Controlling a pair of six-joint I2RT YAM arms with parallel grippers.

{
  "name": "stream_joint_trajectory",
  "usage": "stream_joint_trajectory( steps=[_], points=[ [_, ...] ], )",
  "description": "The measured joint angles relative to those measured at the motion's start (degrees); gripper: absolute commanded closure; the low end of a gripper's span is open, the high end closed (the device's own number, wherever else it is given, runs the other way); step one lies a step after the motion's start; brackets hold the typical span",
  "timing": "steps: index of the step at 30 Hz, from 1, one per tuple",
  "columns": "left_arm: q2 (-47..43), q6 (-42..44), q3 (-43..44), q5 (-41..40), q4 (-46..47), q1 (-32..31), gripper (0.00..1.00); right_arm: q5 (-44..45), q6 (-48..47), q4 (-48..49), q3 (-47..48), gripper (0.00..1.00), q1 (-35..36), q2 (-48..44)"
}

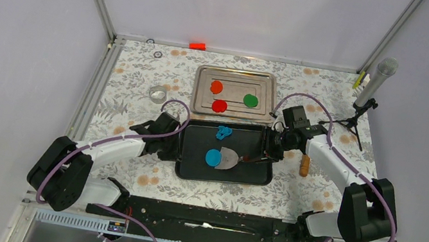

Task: Roll out the dumpling wrappers from the dough
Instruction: Scoop the dumpling wrapper from the work surface.

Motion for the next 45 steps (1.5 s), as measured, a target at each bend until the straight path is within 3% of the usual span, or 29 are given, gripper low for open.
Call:
stream_joint_trajectory(
  steps=[45],
  points=[
    [-0.4,-0.1,-0.1,-0.8,-0.2,-0.5,1.00,-3.5,1.9,8.0,-3.8,1.00,1.5,1.4]
  ],
)
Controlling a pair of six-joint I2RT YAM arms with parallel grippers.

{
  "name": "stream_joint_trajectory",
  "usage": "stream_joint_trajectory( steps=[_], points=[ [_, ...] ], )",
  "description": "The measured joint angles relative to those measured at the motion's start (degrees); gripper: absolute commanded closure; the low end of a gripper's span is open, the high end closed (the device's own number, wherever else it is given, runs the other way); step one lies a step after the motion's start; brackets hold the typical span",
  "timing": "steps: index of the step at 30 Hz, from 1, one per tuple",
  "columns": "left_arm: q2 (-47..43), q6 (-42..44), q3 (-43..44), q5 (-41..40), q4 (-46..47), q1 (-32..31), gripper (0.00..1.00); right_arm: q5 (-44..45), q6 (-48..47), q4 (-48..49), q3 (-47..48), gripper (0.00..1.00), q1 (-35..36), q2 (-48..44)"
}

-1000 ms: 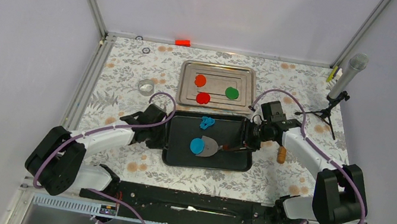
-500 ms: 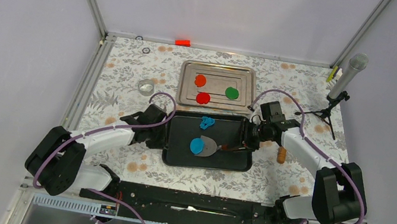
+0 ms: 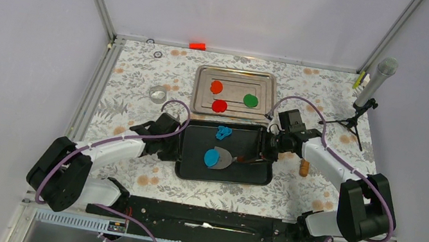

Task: Roll out the dumpling wrappers from the dough
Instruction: Scoop the dumpling wrapper from the work surface.

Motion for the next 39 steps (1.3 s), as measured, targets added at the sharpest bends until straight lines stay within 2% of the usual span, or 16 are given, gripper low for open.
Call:
stream_joint_trajectory(
  steps=[13,26,39],
  points=[
    [-0.5,-0.4,-0.3,-0.1,-0.1,-0.2,1.00,1.0,0.0,-0.5,0.0,1.00,0.8,-0.3],
    [-0.9,-1.0,-0.6,-0.6,-0.3,-0.8,1.00,4.1,-1.2,-5.0,2.6,1.00,1.6,-1.0],
    [-0.9,-1.0,-0.6,-0.5,-0.3,-0.9,1.00,0.2,-0.2,0.7,-0.3,1.00,1.5,0.6]
  ],
)
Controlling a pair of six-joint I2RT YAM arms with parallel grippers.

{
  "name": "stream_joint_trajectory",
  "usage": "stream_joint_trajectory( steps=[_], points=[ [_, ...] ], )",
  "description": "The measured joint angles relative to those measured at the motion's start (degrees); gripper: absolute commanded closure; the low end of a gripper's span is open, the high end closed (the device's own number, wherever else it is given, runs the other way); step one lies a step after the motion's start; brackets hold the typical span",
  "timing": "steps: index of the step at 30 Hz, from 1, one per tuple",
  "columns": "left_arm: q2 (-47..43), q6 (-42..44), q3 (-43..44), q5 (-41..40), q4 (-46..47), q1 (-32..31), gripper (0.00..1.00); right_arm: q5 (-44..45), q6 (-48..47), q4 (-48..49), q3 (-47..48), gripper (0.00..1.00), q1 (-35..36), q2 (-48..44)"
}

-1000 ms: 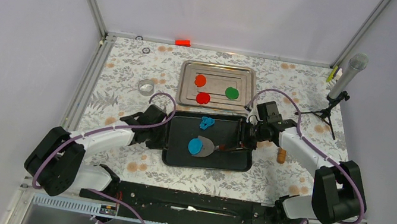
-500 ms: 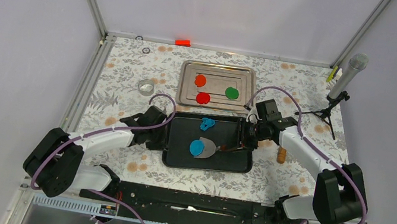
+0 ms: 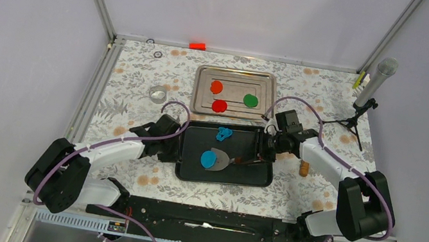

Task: Roll out the dumpling wrappers from the dough
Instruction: Scoop the dumpling wrapper from the work surface.

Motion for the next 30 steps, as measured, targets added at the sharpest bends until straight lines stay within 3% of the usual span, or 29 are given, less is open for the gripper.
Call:
stream_joint_trajectory(
  steps=[9,23,27,30],
  points=[
    [0.0,-0.2,0.0,-0.1,0.0,0.0,1.00,-3.3,1.7,1.0,-0.2,1.00,0.0,0.2],
    [0.2,0.2,1.1,-1.0,-3.2,-0.2,1.00,-1.3,2.1,-1.3,-0.4,1.00,0.0,-3.0],
    [0.2,0.2,1.3,-1.0,-4.1,-0.2,0.74,0.1,2.1,-2.1,-0.5,1.00,0.0,-5.8],
    [0.0,0.9,1.6,-0.8,-6.1,-0.3,0.67,0.5,2.1,-2.5,-0.5,1.00,0.0,-6.8]
  ],
)
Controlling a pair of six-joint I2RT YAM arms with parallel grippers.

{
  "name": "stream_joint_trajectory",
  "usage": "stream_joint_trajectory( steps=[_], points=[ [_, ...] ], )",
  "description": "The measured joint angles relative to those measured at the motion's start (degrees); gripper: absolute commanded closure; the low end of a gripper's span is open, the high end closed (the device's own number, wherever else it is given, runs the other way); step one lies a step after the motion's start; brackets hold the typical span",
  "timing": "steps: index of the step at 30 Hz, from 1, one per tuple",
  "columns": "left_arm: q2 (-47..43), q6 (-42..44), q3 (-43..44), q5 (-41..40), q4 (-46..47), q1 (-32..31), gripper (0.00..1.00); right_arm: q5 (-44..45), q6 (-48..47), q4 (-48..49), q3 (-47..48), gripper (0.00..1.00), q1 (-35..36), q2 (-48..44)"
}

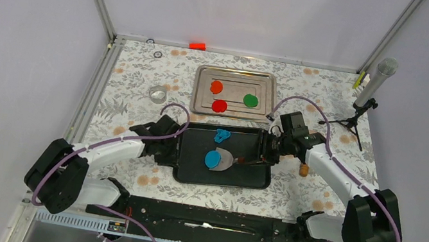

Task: Roll out the dumpling wrappers from the dough
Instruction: Scoop the dumpling wrapper from the work surface.

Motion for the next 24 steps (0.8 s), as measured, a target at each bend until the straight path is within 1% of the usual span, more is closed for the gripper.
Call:
stream_joint_trajectory(
  steps=[3,6,7,12,18,19,20,24],
  points=[
    [-0.8,0.3,0.7,0.0,-2.9,0.0,0.60,0.3,0.0,-0.5,0.0,1.00,0.0,-0.5],
    [-1.6,0.8,2.4,-0.1,-5.2,0.0,0.55,0.3,0.0,-1.1,0.0,1.00,0.0,-1.0],
    [-2.1,1.0,3.1,-0.1,-5.9,0.0,0.49,0.3,0.0,-1.5,0.0,1.00,0.0,-1.2],
    [-4.2,1.6,6.9,-0.4,-9.4,0.0,0.44,0.9,-0.4,-4.5,1.4,1.00,0.0,-1.6],
    [-7.5,1.8,9.6,-0.9,-13.6,0.0,0.42,1.8,-0.8,-7.1,5.1,1.00,0.0,-3.8],
    [-8.4,1.8,10.1,-1.1,-14.4,0.0,0.33,1.8,-0.8,-7.5,5.9,1.00,0.0,-4.2],
    [-9.2,1.9,10.7,-1.2,-15.2,0.0,0.29,1.9,-0.8,-7.8,6.7,1.00,0.0,-4.4],
    [-12.0,2.7,13.3,-1.3,-16.9,0.0,0.27,3.2,-0.8,-9.2,10.6,1.00,0.0,-4.6]
  ],
)
